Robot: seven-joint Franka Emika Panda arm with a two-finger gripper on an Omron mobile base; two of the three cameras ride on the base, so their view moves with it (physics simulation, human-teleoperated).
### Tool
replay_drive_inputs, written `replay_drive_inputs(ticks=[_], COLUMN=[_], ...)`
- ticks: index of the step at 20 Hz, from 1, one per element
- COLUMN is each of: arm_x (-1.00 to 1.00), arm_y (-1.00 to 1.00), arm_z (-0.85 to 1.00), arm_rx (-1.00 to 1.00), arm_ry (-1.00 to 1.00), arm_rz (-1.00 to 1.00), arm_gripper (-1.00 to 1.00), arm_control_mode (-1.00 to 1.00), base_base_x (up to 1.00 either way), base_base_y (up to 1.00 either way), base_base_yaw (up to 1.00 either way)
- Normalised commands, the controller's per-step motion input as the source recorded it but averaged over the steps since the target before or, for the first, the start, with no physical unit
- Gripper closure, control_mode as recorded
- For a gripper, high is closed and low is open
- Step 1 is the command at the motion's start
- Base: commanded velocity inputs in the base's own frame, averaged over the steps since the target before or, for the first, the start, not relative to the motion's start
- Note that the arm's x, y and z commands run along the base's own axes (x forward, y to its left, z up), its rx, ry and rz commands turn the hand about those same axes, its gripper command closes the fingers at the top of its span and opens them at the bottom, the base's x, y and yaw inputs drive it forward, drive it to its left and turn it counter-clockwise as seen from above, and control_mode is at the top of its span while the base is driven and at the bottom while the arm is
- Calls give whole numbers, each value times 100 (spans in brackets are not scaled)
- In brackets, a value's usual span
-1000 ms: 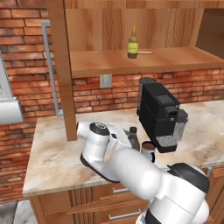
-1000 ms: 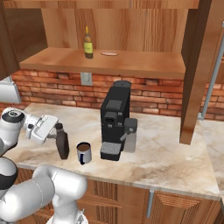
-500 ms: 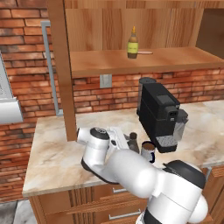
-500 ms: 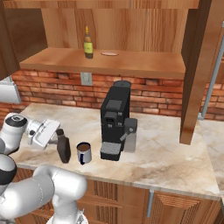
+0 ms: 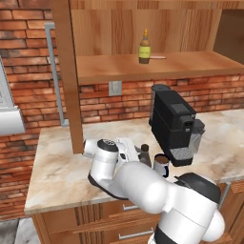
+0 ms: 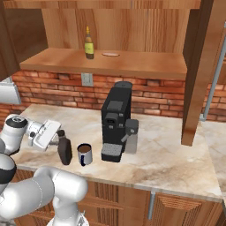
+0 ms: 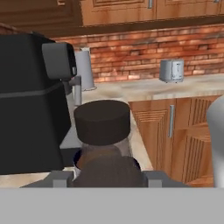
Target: Pick the syrup bottle and honey bottle from the cabinet and place them next to the mug.
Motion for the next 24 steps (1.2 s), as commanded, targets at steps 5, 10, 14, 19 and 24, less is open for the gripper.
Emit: replay_drive_inputs(ticks=[5, 10, 14, 19, 24], arm_x=[0, 0, 0, 0, 0], arm_y=[0, 0, 0, 0, 0], arm_z=[-10, 0, 0, 0, 0], arm_rx=[0, 0, 0, 0, 0], arm_ry=[-2, 0, 0, 0, 0], arm_rz=[-1, 0, 0, 0, 0], arm_gripper=[100, 100, -100, -100, -100], arm_control_mode=[-100, -100, -100, -100, -100], base_base_x=[0, 0, 0, 0, 0], base_base_y=[0, 0, 0, 0, 0], base_base_yaw=[0, 0, 0, 0, 0])
